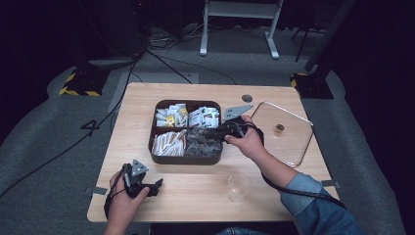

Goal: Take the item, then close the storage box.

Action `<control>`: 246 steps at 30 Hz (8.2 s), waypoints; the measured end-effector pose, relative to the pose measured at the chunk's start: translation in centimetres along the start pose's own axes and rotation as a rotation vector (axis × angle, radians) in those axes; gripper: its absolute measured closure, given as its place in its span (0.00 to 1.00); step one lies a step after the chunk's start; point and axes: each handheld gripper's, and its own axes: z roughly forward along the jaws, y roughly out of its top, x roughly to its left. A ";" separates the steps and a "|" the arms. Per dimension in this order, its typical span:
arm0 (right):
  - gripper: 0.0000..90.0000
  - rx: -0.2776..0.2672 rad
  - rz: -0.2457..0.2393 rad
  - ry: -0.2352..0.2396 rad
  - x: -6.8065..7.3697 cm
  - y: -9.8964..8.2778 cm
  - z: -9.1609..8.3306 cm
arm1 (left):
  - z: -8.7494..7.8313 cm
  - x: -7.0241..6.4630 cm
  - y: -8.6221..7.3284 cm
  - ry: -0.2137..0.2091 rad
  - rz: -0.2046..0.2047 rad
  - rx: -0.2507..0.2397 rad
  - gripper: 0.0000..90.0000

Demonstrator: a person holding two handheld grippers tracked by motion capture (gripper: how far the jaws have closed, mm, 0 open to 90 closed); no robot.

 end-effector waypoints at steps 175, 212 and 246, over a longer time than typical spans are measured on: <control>0.38 0.028 0.181 -0.504 -7.8 -7.3 -18.7 | 1.1 0.1 1.0 -0.020 0.019 0.025 0.00; 0.52 0.207 0.365 -0.552 -12.7 -15.4 -15.6 | 1.0 0.1 1.0 -0.015 0.019 0.025 0.00; 0.65 0.213 0.311 -0.575 -12.4 -15.7 -15.4 | 1.0 0.1 1.0 -0.014 0.021 0.024 0.00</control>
